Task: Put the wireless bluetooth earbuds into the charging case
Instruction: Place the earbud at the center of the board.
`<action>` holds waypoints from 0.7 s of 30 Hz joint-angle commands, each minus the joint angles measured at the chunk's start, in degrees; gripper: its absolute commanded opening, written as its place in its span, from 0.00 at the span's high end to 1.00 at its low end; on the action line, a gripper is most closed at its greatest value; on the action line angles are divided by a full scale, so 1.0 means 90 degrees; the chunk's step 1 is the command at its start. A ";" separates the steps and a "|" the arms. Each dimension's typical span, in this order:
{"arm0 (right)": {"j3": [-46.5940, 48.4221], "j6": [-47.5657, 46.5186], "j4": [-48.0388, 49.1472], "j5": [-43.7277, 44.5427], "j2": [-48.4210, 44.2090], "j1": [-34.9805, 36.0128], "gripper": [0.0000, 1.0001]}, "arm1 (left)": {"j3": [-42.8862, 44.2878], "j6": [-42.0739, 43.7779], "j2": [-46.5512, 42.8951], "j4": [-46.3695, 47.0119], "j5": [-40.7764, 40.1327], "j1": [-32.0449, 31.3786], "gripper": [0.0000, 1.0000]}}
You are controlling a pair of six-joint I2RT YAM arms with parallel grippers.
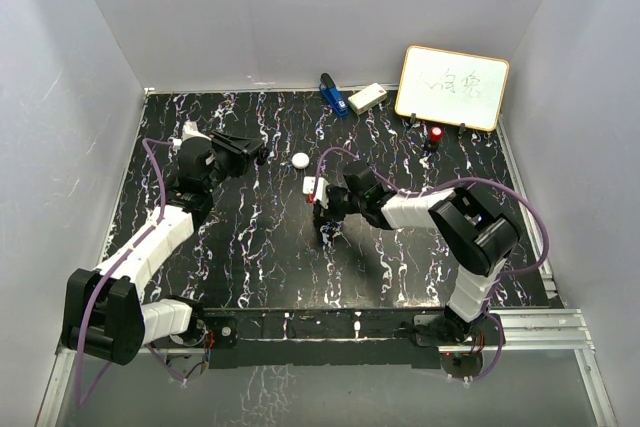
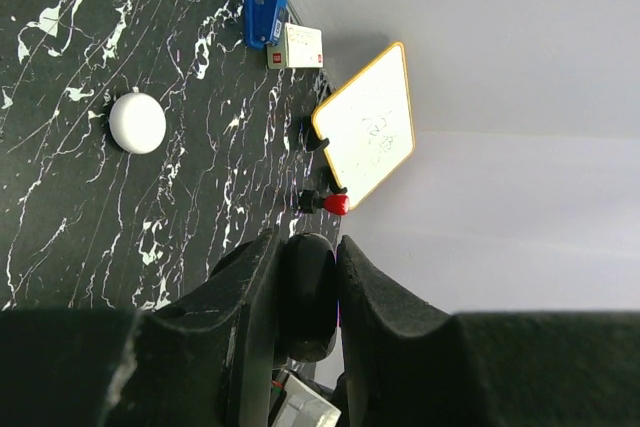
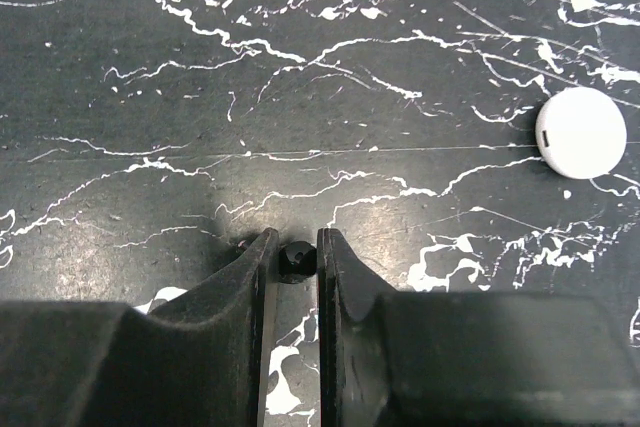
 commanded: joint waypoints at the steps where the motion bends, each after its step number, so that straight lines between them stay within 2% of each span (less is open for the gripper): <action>1: 0.0338 -0.0073 -0.0065 -0.0294 0.0114 -0.0067 0.97 | 0.0294 0.0059 -0.0087 -0.0011 0.0134 0.0067 1.00; 5: 0.0357 -0.0112 -0.0109 -0.0321 0.0158 -0.0093 0.95 | 0.0323 0.0068 -0.0066 -0.0026 0.0134 0.0073 1.00; 9: 0.0414 -0.0082 -0.0160 -0.0365 0.0199 -0.0115 0.87 | 0.0324 0.0061 -0.0056 -0.0037 0.0134 0.0086 1.00; 21: 0.0598 -0.0090 -0.0380 -0.0394 0.0363 -0.0142 0.74 | 0.0245 0.0049 -0.0119 -0.0062 0.0095 0.0113 1.00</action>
